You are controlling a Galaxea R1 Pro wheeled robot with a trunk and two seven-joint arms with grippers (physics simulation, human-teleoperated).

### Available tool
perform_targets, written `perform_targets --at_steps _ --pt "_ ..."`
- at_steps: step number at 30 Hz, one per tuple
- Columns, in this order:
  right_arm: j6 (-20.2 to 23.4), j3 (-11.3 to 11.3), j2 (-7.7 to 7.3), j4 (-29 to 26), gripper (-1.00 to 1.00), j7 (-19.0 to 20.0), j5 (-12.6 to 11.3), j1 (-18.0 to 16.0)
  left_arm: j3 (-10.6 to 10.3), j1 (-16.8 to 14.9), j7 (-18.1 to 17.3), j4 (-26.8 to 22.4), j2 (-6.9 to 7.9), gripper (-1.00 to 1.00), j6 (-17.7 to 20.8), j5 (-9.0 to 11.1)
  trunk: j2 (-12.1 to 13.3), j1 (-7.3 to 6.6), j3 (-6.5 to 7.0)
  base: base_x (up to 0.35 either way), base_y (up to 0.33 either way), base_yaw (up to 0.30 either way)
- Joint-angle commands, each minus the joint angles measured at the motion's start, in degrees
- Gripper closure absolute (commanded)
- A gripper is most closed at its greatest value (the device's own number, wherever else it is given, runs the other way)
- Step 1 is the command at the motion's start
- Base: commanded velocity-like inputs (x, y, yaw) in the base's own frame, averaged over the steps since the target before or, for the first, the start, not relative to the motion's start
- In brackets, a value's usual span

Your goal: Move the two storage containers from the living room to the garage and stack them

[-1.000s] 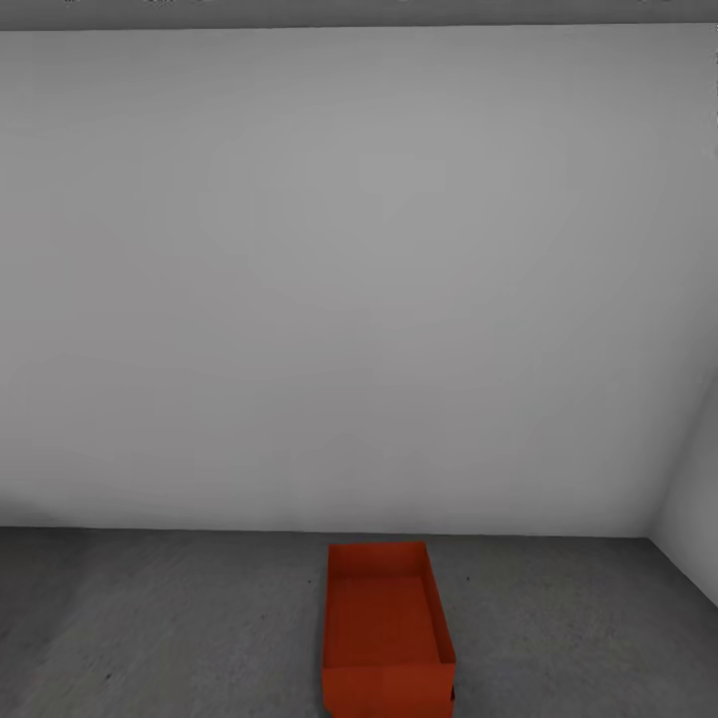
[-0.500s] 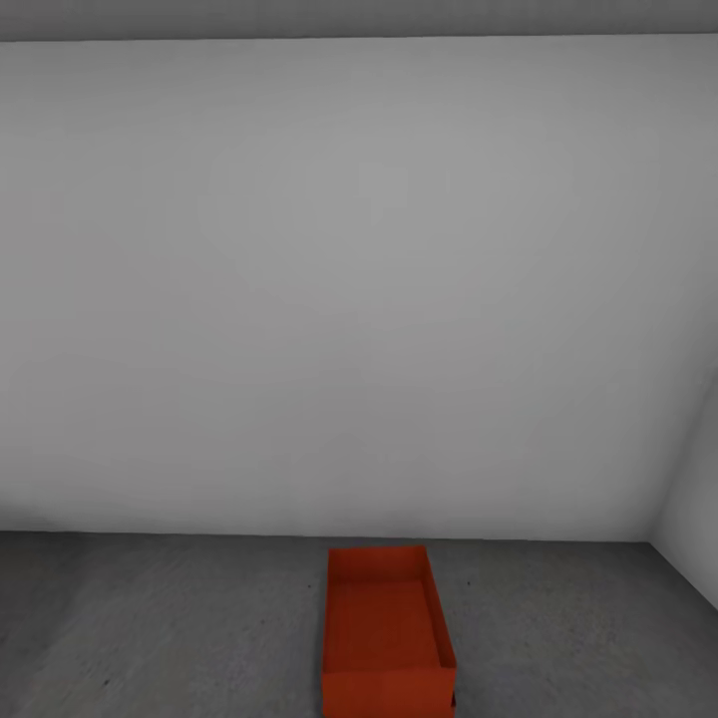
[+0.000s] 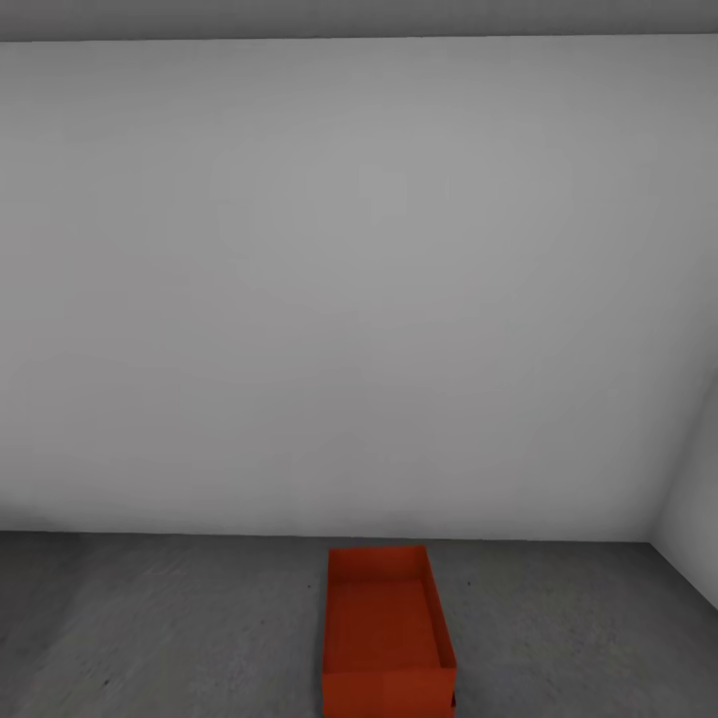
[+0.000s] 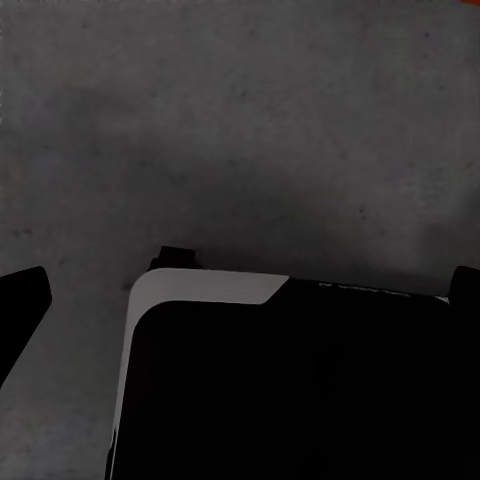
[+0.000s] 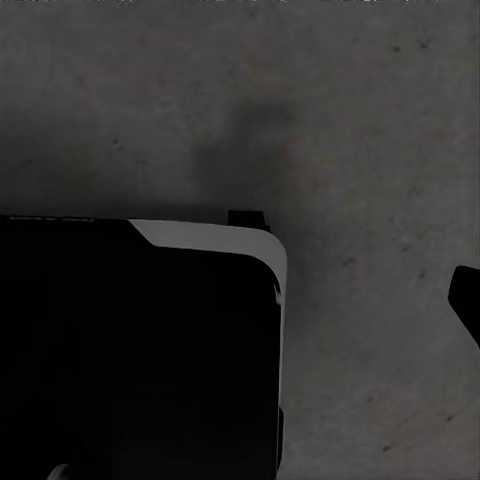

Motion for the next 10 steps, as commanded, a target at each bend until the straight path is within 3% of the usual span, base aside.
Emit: perform_targets --at_steps 1,10 --pt "-0.41 -0.07 -0.01 0.19 -1.00 -0.08 0.26 -0.05 -0.47 -0.03 -0.22 0.07 0.03 -1.00 -0.20 0.59 -0.03 0.02 -0.01 0.000 0.000 0.000" --pt "-0.60 -0.04 -0.01 0.12 -1.00 -0.08 0.40 -0.05 -0.44 -0.03 -0.22 0.11 0.03 -1.00 -0.20 0.59 -0.03 0.02 -0.01 0.000 0.000 0.000"
